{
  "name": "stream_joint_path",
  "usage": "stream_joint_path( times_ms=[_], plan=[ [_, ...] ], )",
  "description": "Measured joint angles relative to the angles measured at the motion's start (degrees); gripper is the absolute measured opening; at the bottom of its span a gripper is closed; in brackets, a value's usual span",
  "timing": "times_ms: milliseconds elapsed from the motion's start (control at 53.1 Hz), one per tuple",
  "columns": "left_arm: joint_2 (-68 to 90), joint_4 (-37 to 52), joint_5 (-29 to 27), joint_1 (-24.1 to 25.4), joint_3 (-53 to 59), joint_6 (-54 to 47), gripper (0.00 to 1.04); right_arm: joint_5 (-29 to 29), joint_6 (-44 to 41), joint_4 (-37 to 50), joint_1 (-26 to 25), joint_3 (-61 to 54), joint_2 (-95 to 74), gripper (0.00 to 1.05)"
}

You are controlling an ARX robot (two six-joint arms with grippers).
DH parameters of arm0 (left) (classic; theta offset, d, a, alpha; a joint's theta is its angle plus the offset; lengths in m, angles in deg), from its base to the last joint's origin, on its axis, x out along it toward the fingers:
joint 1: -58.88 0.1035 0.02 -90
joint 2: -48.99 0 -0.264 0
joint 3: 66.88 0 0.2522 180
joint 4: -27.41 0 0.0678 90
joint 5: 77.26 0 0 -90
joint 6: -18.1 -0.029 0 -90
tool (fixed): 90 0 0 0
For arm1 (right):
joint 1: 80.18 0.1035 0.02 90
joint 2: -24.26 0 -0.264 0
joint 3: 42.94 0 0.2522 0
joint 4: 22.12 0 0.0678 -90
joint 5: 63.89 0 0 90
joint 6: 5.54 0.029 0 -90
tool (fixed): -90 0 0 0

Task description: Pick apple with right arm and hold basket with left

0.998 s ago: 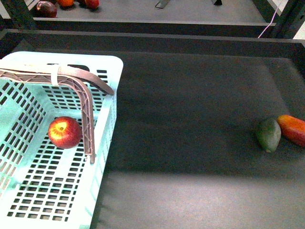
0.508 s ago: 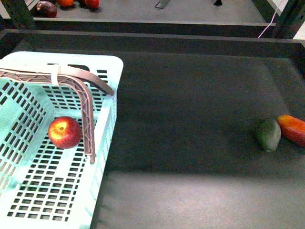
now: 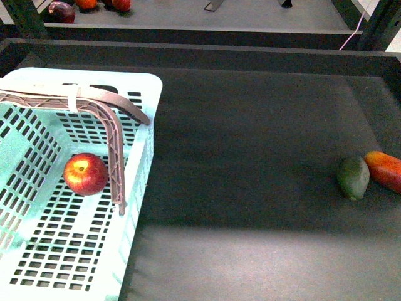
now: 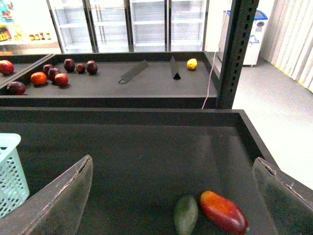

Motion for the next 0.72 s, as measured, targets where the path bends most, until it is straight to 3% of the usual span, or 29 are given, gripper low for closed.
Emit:
stream_joint_path(
  times_ms=[94, 602, 640, 715],
  plan=[
    [0.0, -0.02, 0.0, 0.0, 0.0, 0.02, 0.09, -0.02, 0.0, 0.0, 0.0, 0.0, 0.0, 0.96],
    [0.0, -0.02, 0.0, 0.0, 0.0, 0.02, 0.95, 0.0, 0.0, 0.0, 0.0, 0.0, 0.0, 0.96],
    [0.0, -0.02, 0.0, 0.0, 0.0, 0.0, 0.99, 0.0, 0.0, 0.0, 0.0, 0.0, 0.0, 0.96],
    [0.0, -0.02, 0.0, 0.0, 0.0, -0.11, 0.97, 0.0, 0.0, 0.0, 0.0, 0.0, 0.0, 0.96]
  ],
)
